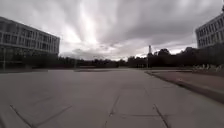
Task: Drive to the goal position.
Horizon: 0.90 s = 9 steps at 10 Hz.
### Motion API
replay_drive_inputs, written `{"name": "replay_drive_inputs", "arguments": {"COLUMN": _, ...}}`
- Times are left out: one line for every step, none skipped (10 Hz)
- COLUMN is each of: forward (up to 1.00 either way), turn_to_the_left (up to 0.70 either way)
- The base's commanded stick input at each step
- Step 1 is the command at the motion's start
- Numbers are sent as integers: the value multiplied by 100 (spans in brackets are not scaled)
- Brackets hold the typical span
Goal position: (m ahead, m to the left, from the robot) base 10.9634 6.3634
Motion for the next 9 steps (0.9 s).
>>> {"name": "replay_drive_inputs", "arguments": {"forward": 70, "turn_to_the_left": 33}}
{"name": "replay_drive_inputs", "arguments": {"forward": 70, "turn_to_the_left": 34}}
{"name": "replay_drive_inputs", "arguments": {"forward": 70, "turn_to_the_left": 34}}
{"name": "replay_drive_inputs", "arguments": {"forward": 70, "turn_to_the_left": 34}}
{"name": "replay_drive_inputs", "arguments": {"forward": 70, "turn_to_the_left": 34}}
{"name": "replay_drive_inputs", "arguments": {"forward": 70, "turn_to_the_left": 15}}
{"name": "replay_drive_inputs", "arguments": {"forward": 70, "turn_to_the_left": 0}}
{"name": "replay_drive_inputs", "arguments": {"forward": 70, "turn_to_the_left": 0}}
{"name": "replay_drive_inputs", "arguments": {"forward": 70, "turn_to_the_left": 0}}
